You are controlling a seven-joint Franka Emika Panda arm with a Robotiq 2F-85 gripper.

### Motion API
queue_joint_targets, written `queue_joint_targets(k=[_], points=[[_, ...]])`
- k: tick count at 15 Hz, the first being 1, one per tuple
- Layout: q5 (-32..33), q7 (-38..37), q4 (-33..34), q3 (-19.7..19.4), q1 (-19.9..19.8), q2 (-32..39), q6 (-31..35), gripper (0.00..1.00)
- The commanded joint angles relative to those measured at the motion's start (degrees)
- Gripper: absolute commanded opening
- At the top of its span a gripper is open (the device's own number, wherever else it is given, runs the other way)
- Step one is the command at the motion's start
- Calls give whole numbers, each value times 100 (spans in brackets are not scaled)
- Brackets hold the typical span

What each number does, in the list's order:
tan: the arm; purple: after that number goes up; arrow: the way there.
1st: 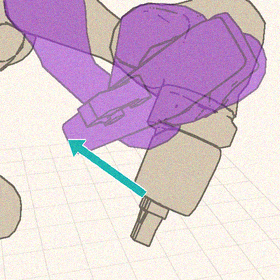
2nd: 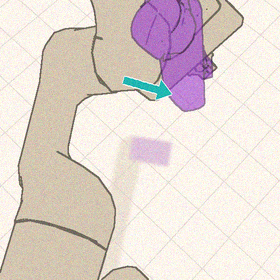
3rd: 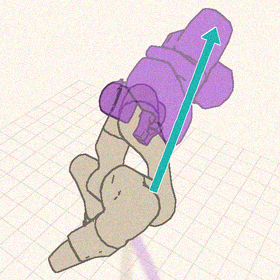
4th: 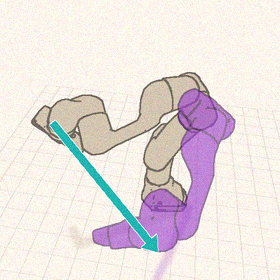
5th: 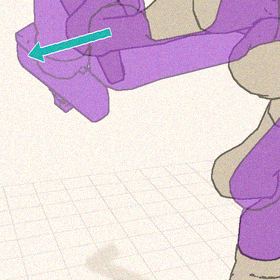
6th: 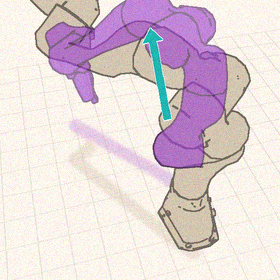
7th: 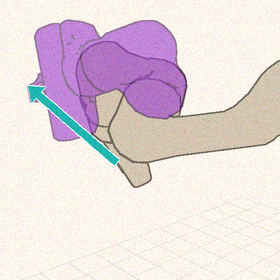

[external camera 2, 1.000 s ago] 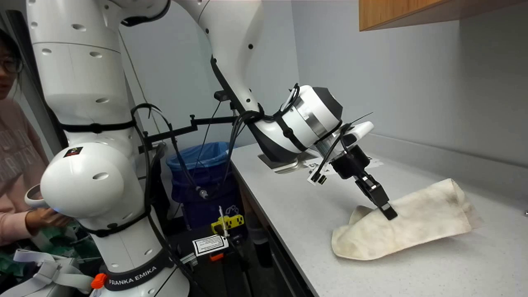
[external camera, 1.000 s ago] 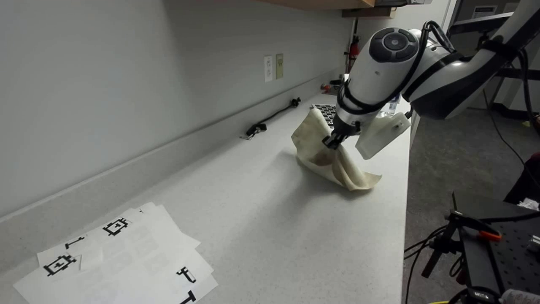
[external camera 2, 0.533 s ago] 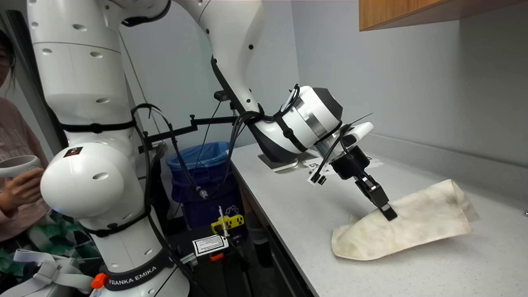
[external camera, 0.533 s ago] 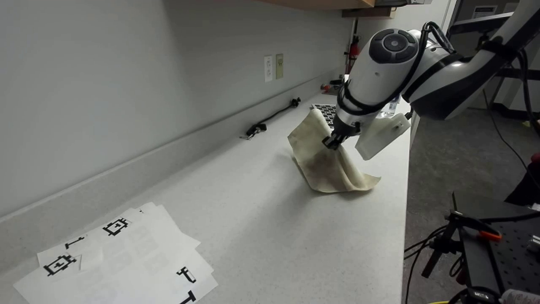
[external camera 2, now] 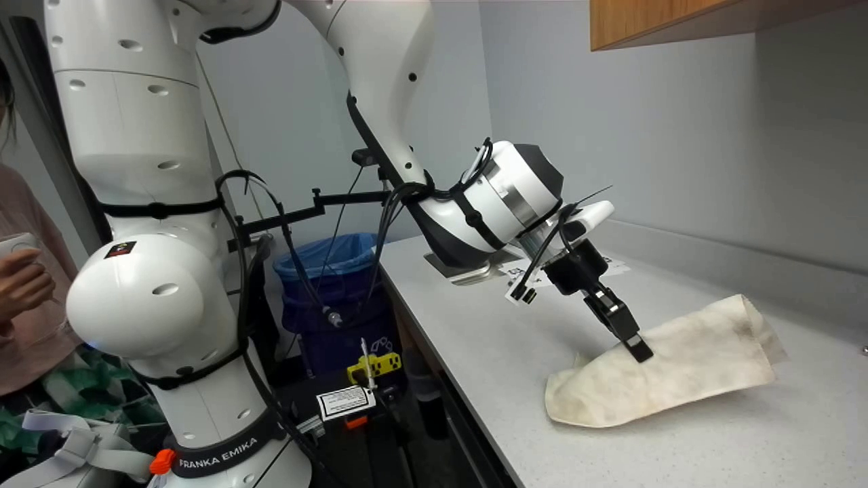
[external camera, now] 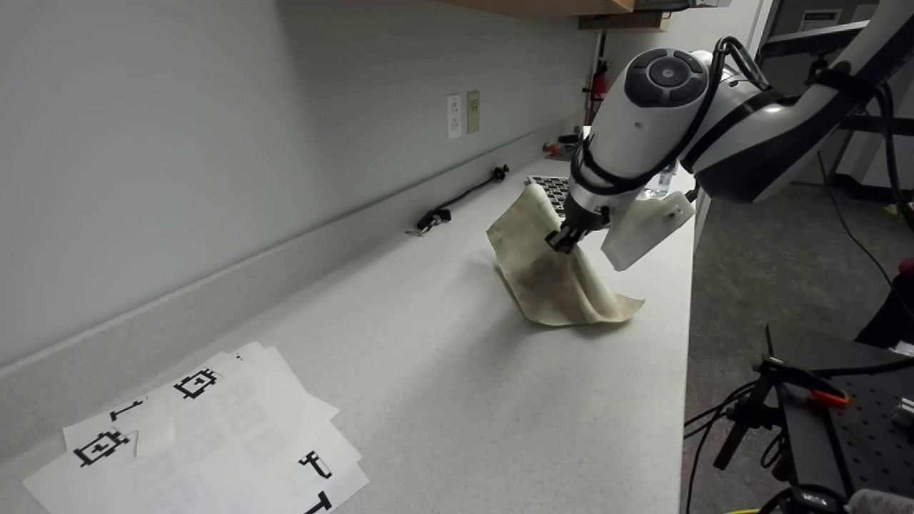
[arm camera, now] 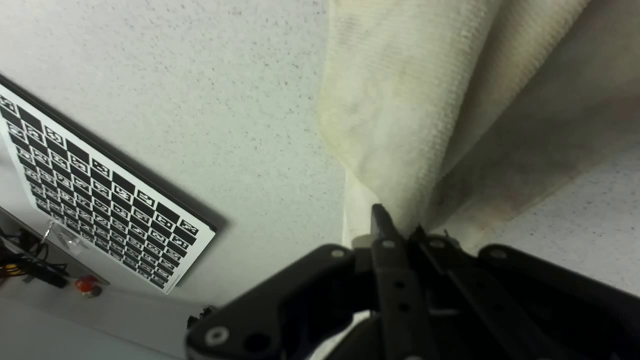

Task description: Use the white towel to wipe the counter

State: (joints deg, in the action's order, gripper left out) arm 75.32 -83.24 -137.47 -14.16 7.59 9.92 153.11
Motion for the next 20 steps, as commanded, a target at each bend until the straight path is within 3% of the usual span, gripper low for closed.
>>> queue_joint_targets(k=[1, 10, 11, 13, 20], points=[[0, 0, 0, 0, 0, 0, 0, 1], [-36, 162, -39, 14, -29, 10, 130, 1], [418, -439, -129, 22, 80, 165, 113, 1], [699, -810, -70, 55, 140, 383, 79, 1], [1139, -1789, 271, 176, 264, 1300, -36, 1]])
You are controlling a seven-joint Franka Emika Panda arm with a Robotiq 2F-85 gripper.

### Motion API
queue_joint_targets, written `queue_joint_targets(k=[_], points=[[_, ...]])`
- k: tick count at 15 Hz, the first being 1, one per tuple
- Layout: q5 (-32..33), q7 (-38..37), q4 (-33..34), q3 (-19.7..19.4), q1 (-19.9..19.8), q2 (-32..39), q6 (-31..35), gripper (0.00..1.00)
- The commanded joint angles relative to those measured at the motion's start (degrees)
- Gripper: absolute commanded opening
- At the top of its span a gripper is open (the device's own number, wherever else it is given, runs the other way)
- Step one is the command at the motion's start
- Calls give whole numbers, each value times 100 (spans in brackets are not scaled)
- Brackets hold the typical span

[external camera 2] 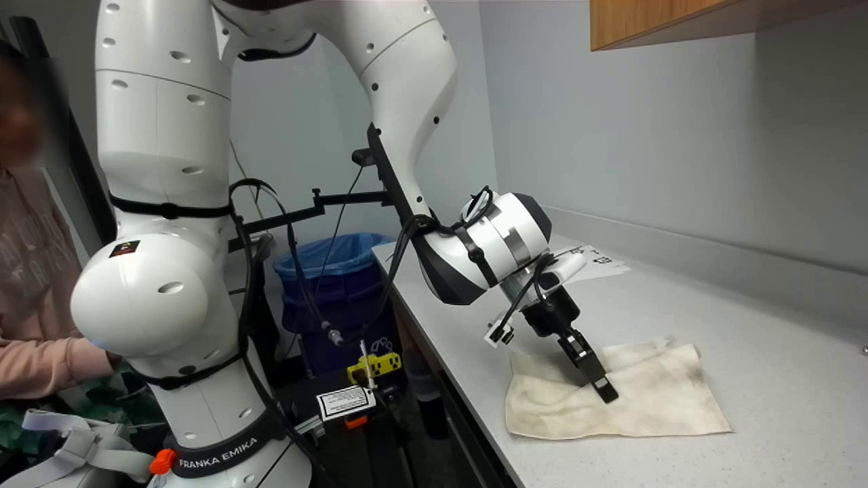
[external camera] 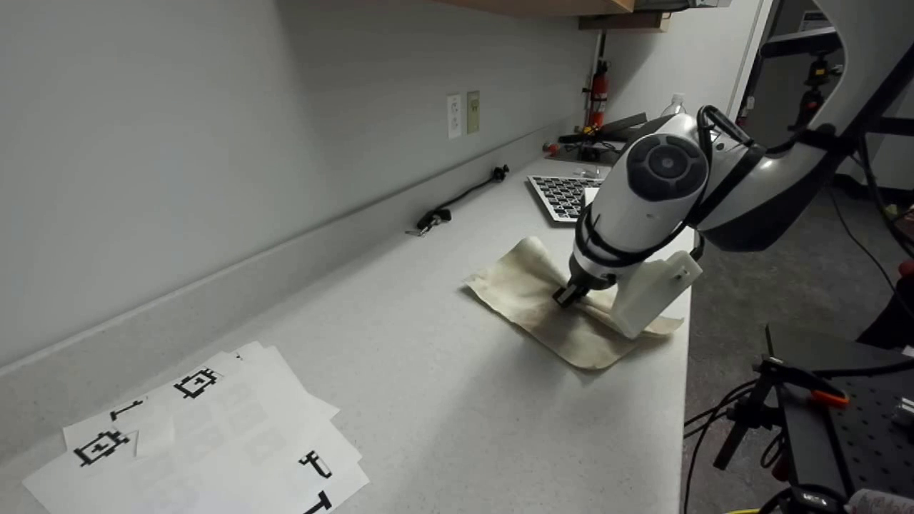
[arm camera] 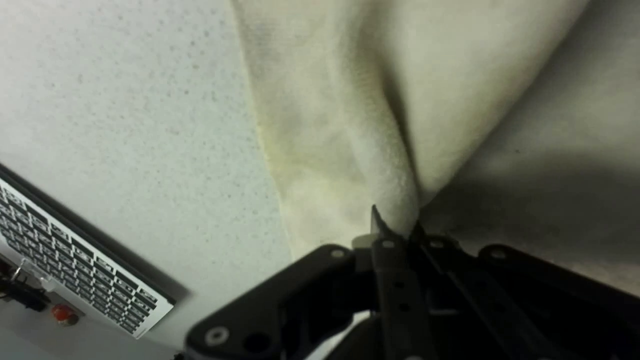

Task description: Use the white towel to wipe the counter

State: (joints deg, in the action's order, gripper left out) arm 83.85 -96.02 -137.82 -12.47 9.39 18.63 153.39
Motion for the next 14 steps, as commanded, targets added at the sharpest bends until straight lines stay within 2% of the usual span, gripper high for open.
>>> queue_joint_targets(k=[1, 7, 10, 11, 14], points=[[337, -616, 385, 6, 109, 478, -136, 1], [821, -1494, 831, 42, 302, 836, -567, 1], [638, -1535, 964, 111, 344, 971, -612, 1], [666, -1464, 970, 676, -172, 908, -762, 1], [465, -1283, 940, 1043, -409, 820, -614, 1]])
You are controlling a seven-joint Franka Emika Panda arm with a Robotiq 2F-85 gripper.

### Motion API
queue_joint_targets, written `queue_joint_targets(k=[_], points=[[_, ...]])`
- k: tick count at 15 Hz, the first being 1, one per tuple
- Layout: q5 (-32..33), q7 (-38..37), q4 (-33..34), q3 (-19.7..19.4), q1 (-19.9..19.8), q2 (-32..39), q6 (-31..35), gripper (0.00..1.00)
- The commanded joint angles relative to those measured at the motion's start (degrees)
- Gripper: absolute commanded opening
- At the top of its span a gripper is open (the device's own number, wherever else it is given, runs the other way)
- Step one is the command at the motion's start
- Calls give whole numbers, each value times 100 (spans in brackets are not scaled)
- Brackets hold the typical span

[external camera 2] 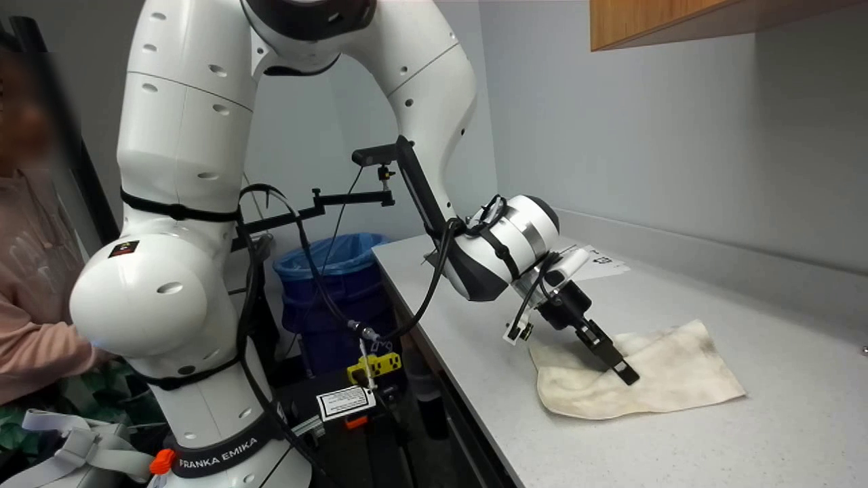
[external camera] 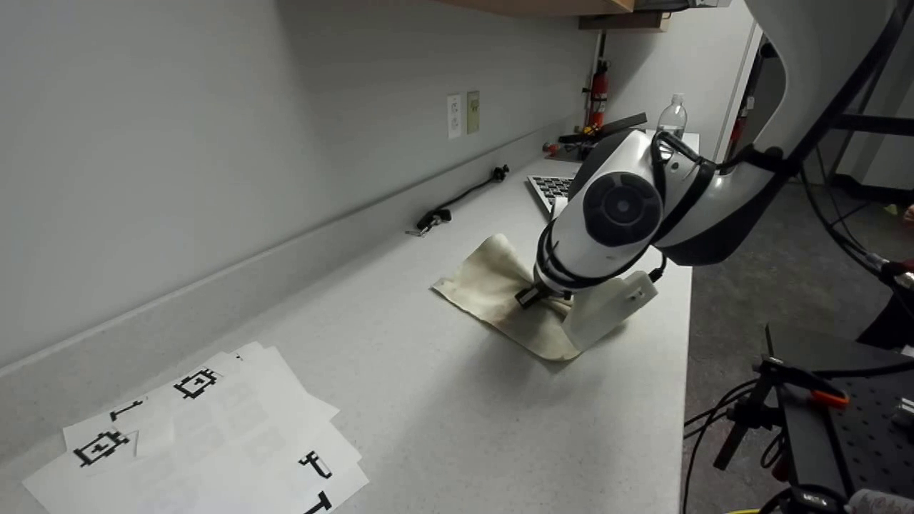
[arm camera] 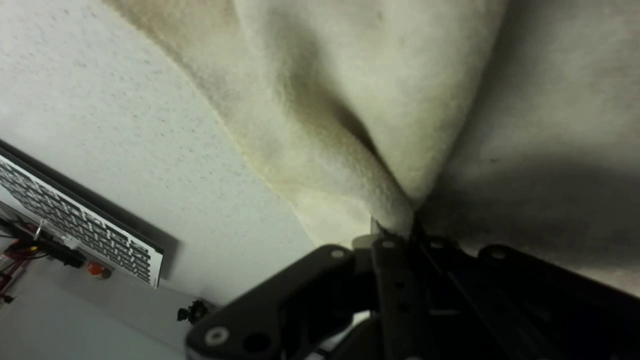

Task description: Use the white towel to wipe the counter

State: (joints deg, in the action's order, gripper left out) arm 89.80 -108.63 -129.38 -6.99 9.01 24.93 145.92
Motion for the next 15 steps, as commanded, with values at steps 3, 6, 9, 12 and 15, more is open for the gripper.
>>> queue_joint_targets(k=[3, 6, 9, 12, 15], points=[[-65, -13, 54, 759, -499, 110, 218, 1], [203, -76, 90, 785, -520, 175, 36, 1], [545, -146, 75, 709, -543, 157, -156, 1], [850, -154, 22, 679, -656, 150, -380, 1], [916, -114, -17, 688, -829, 161, -555, 1]])
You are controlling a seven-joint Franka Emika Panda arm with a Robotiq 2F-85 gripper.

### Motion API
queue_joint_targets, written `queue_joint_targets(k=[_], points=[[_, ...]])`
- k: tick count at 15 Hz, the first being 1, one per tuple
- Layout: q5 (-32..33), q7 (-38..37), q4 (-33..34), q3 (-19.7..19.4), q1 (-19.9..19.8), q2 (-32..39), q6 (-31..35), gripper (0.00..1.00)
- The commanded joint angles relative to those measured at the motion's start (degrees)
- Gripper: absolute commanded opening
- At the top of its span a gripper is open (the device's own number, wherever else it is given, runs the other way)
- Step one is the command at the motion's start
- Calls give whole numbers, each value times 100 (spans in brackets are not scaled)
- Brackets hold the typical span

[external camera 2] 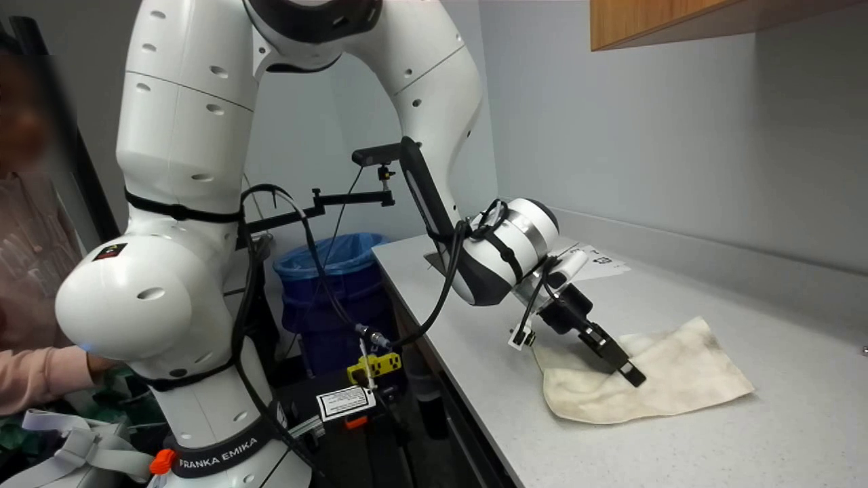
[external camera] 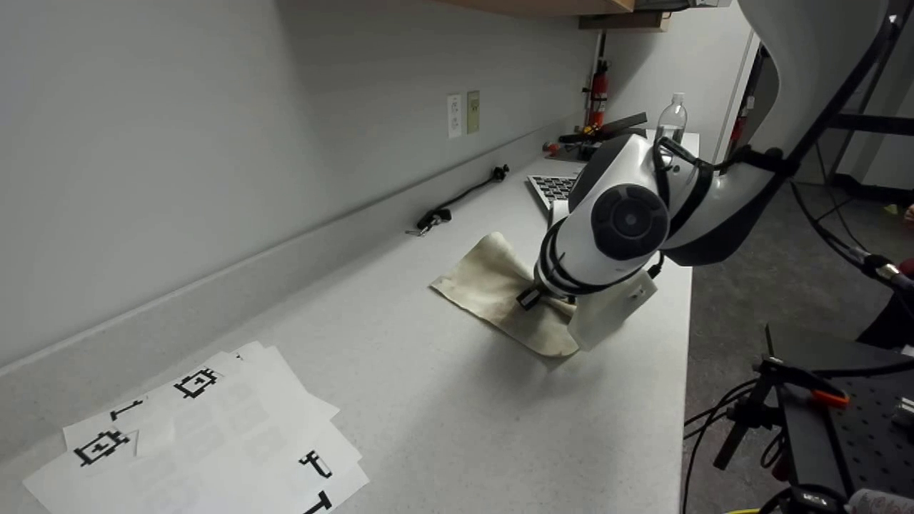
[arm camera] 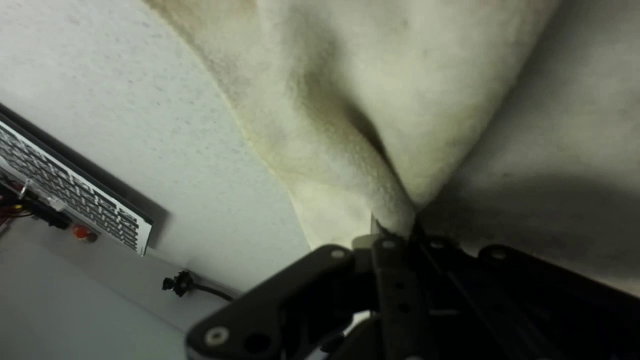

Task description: Use the white towel to wipe the counter

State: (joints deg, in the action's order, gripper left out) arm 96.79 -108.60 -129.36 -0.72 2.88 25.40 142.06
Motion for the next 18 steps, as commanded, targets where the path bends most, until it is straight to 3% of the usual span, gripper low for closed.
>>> queue_joint_targets(k=[1, 6, 18], points=[[172, -79, -27, 82, -262, 114, -191, 1], [-111, 128, -97, 314, -331, 82, 126, 1], [-753, 735, -920, 1320, 51, -541, 1294, 1]])
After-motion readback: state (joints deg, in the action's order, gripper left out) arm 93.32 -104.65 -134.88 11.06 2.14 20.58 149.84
